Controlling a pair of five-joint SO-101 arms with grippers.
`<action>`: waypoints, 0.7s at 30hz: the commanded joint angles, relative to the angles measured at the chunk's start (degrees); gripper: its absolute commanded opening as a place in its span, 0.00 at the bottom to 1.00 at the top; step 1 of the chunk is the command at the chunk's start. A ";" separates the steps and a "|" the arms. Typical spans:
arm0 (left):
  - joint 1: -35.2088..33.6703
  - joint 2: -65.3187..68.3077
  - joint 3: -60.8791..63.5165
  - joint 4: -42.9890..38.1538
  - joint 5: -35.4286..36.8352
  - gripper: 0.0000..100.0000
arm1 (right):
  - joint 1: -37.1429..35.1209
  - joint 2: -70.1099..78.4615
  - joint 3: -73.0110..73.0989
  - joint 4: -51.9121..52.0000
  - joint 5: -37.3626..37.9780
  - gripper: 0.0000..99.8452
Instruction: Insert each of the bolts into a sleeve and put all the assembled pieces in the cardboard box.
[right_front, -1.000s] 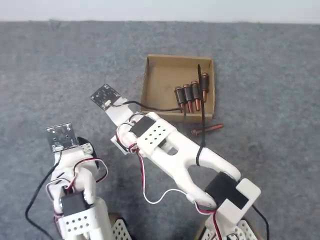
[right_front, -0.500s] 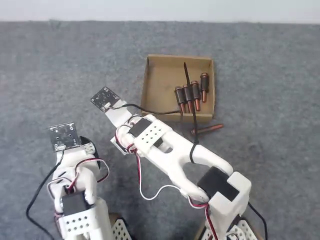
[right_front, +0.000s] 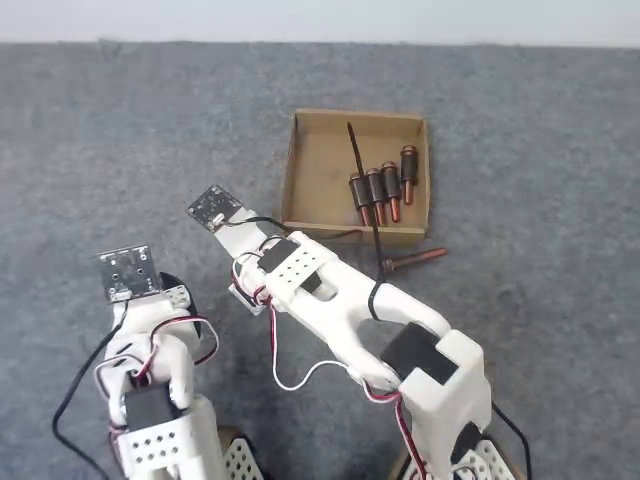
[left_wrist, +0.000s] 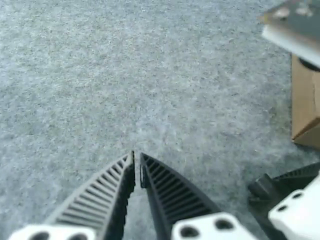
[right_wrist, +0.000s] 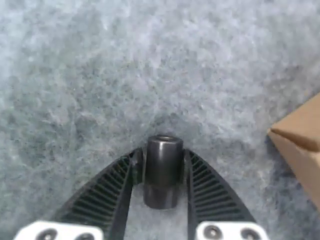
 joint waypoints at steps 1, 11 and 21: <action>0.44 -1.32 -1.01 -1.58 -0.35 0.01 | 0.84 -0.31 -3.87 1.10 3.16 0.10; 0.44 -1.32 -1.01 -1.58 -0.35 0.01 | 0.92 -0.04 -4.40 1.63 3.25 0.06; 0.44 -1.32 -1.01 -1.76 -0.35 0.01 | 6.64 -4.70 -5.01 8.92 2.99 0.01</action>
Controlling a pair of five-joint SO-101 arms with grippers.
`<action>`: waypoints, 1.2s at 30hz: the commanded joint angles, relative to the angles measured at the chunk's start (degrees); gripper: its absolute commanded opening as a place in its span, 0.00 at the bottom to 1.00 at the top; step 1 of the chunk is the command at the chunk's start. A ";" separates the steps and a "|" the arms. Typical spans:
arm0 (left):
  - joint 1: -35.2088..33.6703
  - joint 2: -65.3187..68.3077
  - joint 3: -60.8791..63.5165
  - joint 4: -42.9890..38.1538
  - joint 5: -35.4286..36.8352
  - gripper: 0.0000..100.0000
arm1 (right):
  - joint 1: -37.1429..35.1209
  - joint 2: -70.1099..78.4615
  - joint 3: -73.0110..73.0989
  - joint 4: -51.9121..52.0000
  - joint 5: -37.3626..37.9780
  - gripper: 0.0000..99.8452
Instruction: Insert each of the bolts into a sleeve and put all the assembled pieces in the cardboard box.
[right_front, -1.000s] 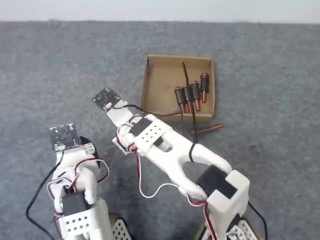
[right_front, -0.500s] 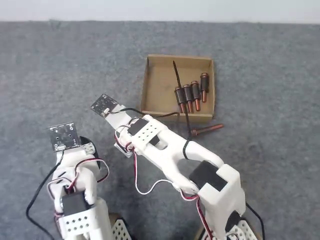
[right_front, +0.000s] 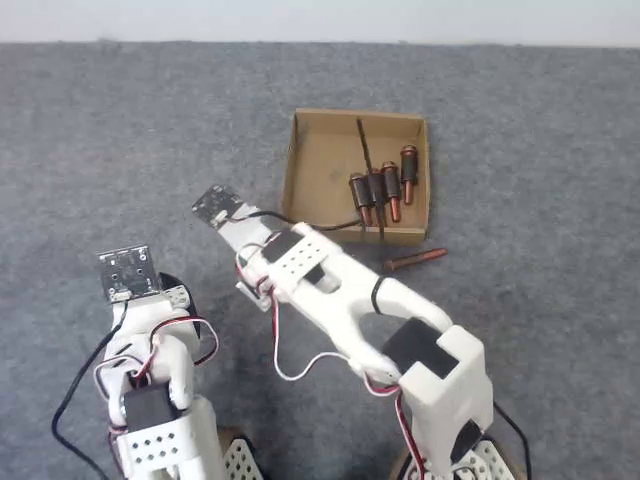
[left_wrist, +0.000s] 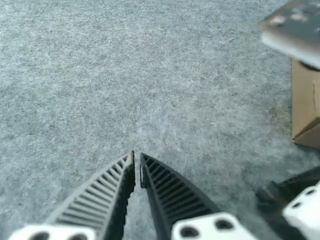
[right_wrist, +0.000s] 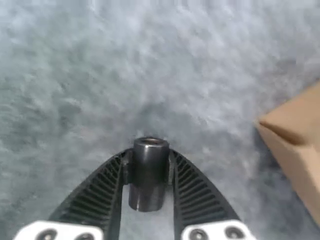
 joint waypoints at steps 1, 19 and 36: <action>0.44 -1.32 -1.01 -1.85 -0.35 0.01 | 4.35 -7.08 -2.55 5.23 0.62 0.01; 0.53 -1.32 -1.01 -1.93 -0.35 0.01 | 26.68 -29.05 11.52 14.46 0.88 0.01; 2.37 -1.32 -1.01 -1.49 -0.35 0.01 | 54.29 -40.31 37.19 1.36 0.53 0.01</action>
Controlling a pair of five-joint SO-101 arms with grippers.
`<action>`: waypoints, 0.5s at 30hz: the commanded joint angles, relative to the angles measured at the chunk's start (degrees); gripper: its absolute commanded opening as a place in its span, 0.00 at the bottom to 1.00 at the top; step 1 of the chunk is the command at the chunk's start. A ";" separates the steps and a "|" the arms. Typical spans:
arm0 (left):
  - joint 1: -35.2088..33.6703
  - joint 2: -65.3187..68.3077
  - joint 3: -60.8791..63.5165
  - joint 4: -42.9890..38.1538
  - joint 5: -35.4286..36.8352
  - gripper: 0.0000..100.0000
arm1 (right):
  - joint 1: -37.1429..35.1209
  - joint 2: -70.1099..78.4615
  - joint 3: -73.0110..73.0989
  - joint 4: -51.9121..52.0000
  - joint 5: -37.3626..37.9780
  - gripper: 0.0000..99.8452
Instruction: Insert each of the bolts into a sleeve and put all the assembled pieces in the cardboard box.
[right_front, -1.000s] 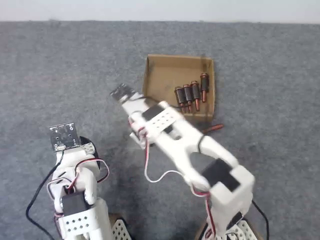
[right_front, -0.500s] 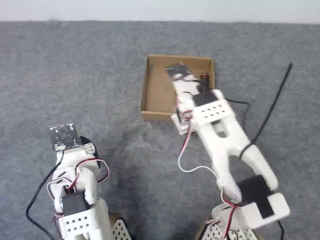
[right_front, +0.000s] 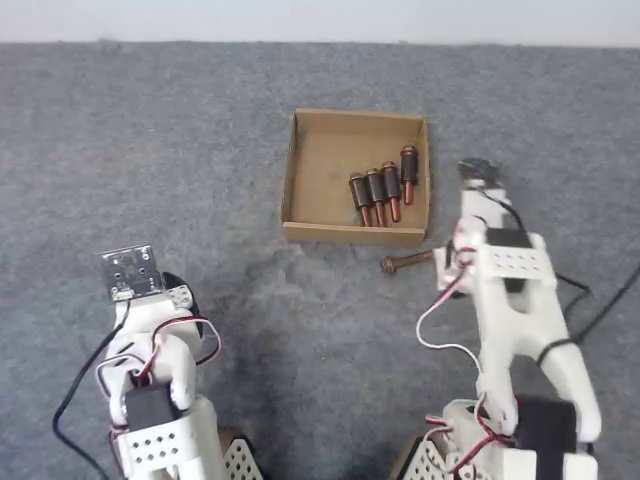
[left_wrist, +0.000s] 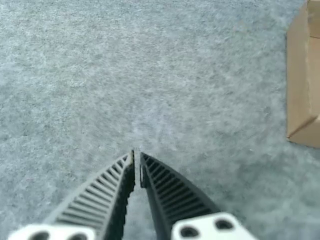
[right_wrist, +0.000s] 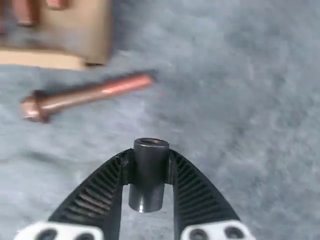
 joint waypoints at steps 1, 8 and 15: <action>1.14 -1.32 -1.01 -1.49 -0.53 0.01 | 5.76 -3.30 1.23 -2.51 0.44 0.01; 8.44 -1.32 -1.01 -1.49 -0.09 0.01 | 11.47 -3.03 2.73 -5.41 0.35 0.01; 16.00 -1.32 -4.88 -2.73 0.09 0.01 | 11.74 -3.03 2.73 -5.41 0.35 0.01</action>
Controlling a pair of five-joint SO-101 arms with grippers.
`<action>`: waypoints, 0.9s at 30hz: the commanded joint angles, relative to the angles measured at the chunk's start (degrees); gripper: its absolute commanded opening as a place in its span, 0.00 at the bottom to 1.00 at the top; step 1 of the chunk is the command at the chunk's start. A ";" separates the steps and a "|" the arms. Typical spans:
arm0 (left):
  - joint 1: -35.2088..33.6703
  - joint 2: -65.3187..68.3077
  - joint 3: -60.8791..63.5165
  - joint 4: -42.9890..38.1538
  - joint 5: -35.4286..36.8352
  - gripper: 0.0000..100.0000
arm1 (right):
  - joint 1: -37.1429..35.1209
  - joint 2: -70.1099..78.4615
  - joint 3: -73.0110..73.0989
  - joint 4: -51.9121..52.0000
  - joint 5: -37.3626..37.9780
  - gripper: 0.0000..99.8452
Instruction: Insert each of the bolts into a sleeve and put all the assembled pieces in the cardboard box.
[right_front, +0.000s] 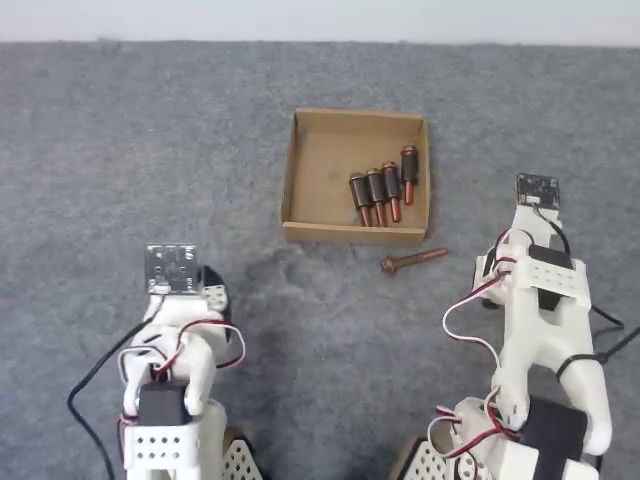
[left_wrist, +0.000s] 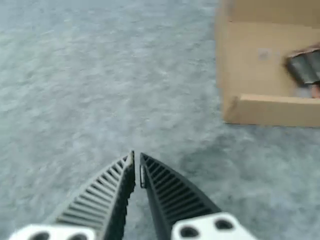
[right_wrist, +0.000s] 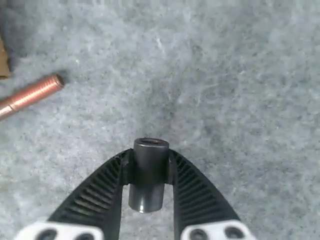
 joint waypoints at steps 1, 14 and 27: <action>2.55 -1.32 -6.11 -1.93 0.18 0.01 | 0.84 -3.03 -0.53 -0.75 0.35 0.01; 7.12 -1.23 -18.68 7.47 0.09 0.01 | 0.48 -3.03 -0.35 -1.01 0.35 0.01; 7.30 25.32 -35.82 7.47 4.22 0.01 | 0.48 -3.03 -0.35 -1.01 0.26 0.01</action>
